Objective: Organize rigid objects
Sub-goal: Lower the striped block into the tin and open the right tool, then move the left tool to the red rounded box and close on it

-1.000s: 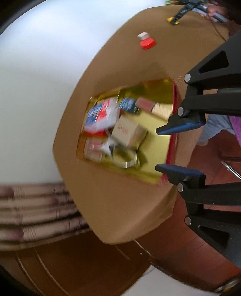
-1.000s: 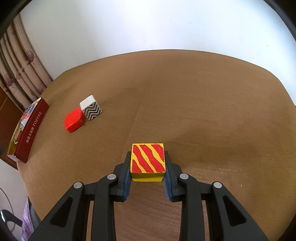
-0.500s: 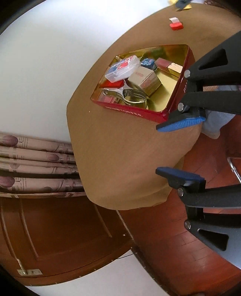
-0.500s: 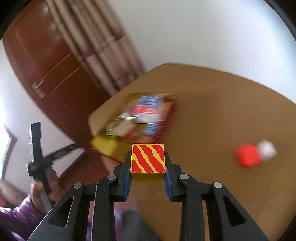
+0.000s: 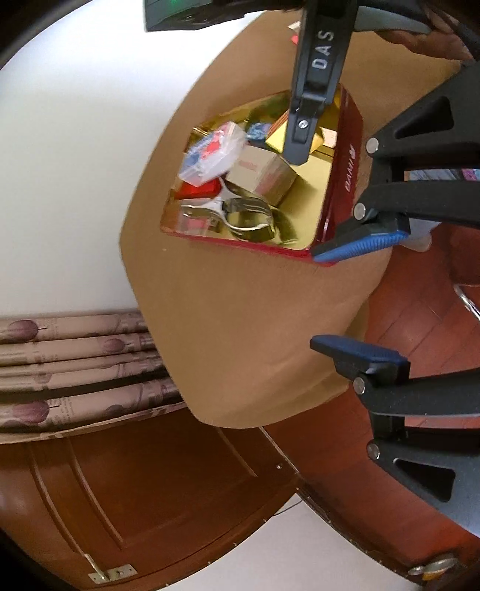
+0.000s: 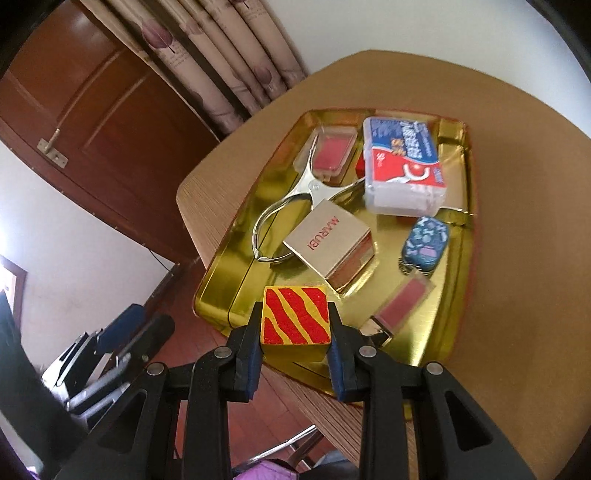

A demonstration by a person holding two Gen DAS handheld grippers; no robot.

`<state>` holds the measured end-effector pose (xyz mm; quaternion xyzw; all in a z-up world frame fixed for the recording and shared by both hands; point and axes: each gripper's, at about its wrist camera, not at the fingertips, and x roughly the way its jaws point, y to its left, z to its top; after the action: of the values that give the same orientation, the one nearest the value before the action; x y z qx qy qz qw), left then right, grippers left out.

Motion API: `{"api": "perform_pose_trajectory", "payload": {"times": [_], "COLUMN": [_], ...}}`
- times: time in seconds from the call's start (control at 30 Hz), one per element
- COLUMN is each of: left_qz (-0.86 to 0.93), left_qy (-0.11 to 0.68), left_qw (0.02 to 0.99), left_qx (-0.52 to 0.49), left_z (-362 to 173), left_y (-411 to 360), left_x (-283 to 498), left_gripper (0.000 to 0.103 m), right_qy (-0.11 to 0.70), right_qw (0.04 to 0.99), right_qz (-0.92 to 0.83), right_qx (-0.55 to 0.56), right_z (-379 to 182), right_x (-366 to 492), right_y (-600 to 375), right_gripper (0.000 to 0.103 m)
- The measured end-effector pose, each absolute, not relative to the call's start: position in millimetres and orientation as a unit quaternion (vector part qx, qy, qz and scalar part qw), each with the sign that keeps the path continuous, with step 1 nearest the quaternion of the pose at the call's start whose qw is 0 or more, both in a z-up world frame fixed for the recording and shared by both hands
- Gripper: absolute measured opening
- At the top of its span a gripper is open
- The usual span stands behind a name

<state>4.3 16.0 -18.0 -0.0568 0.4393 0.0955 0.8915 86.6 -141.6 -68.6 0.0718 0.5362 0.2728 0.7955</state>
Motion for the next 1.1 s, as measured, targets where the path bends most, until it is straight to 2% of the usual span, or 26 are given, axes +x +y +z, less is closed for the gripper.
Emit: {"api": "perform_pose_trajectory", "payload": {"times": [0.3,0.57,0.63,0.7,0.8,1.0,1.07,1.1], "left_qz": [0.096,0.094,0.092,0.091,0.091,0.094,0.099,0.1], "left_qy": [0.448,0.459,0.463,0.464,0.467,0.463,0.459,0.458], "left_qw": [0.887,0.883,0.881,0.881,0.879,0.881,0.882,0.882], "left_qx": [-0.051,-0.031,-0.025,-0.019,-0.009,0.018,0.036,0.047], "left_z": [-23,-28,-29,-30,-31,-30,-30,-31], "left_y": [13,6,4,2,-2,-13,-18,-22], "left_x": [8,10,11,10,10,7,6,6], "left_gripper": [0.042,0.042,0.042,0.042,0.042,0.042,0.042,0.042], "right_qy": [0.536,0.477,0.45,0.425,0.41,0.428,0.43,0.433], "right_qw": [0.799,0.833,0.856,0.882,0.91,0.891,0.88,0.874], "right_qz": [0.265,0.271,0.243,0.187,0.063,-0.148,-0.198,-0.217], "right_qx": [0.057,0.071,0.079,0.079,0.028,-0.028,-0.038,-0.038], "right_z": [-76,-47,-42,-43,-59,-103,-114,-119], "right_x": [96,74,61,49,38,11,0,-5], "right_y": [-121,-145,-173,-212,-276,-414,-452,-468], "right_gripper": [0.03,0.04,0.057,0.065,0.065,0.065,0.07,0.075]}}
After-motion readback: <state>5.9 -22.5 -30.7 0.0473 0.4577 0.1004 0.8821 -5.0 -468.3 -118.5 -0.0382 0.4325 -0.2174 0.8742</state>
